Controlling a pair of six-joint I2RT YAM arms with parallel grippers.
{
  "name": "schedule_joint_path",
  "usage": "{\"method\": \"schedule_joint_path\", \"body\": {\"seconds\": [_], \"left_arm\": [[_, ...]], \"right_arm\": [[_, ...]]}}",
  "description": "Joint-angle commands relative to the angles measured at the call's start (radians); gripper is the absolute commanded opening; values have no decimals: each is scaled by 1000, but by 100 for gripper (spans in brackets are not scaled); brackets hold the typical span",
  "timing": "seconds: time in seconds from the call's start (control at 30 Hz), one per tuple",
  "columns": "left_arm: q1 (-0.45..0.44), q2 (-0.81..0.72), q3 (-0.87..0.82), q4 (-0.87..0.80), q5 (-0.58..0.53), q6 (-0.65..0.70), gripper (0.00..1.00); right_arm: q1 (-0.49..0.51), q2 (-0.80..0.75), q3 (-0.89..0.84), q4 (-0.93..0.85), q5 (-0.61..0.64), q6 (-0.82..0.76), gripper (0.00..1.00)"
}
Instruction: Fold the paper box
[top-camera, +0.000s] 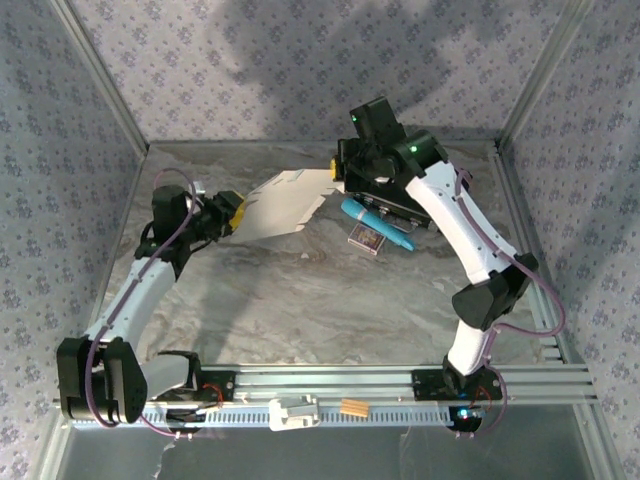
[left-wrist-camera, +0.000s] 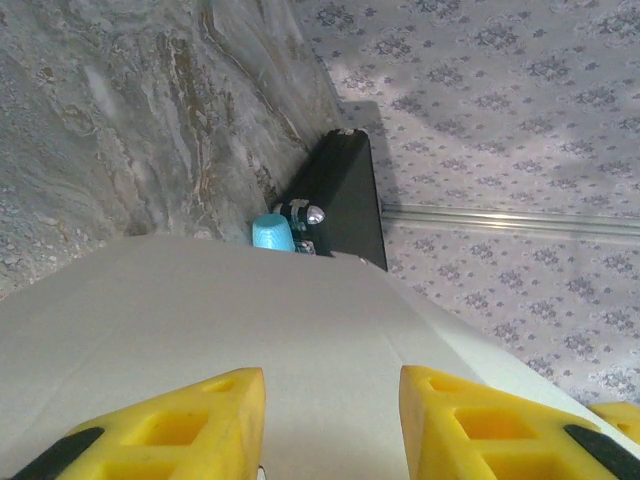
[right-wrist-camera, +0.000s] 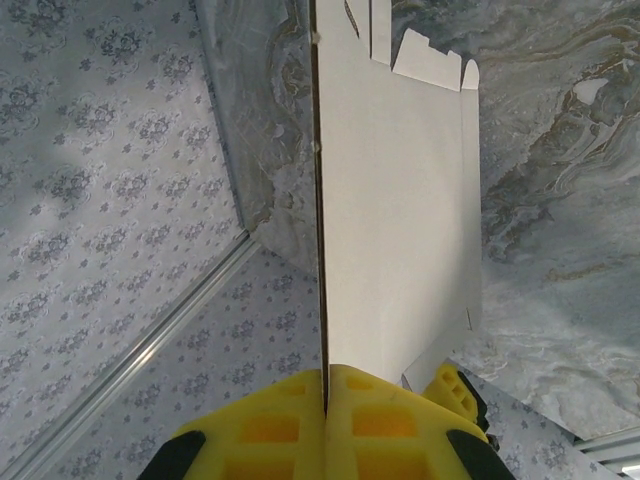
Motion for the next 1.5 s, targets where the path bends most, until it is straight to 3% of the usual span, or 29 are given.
{"method": "schedule_joint_path", "body": {"seconds": [0.0, 0.27, 0.53, 0.77, 1.07, 1.17, 1.27, 1.47], "left_arm": [[-10, -15, 14, 39, -1, 13, 42], [-55, -59, -9, 15, -47, 54, 43], [-123, -79, 38, -112, -150, 210, 55], [-202, -66, 50, -179, -272, 316, 57], [-266, -90, 45, -226, -388, 346, 62], [-262, -153, 14, -284, -411, 320, 66], [-261, -242, 8, -408, -436, 316, 73], [-239, -491, -26, -602, -481, 329, 78]], "right_arm": [[-5, 8, 12, -11, -6, 32, 0], [-7, 29, 20, 6, -28, 38, 0], [-5, 34, 23, 15, -43, 47, 0], [1, 36, 23, 20, -53, 54, 0], [14, 46, 21, -3, -28, 26, 0], [24, 45, 27, -64, 33, -33, 0], [33, -6, -61, -17, 58, -45, 0], [37, -120, -118, -56, 130, -118, 0]]}}
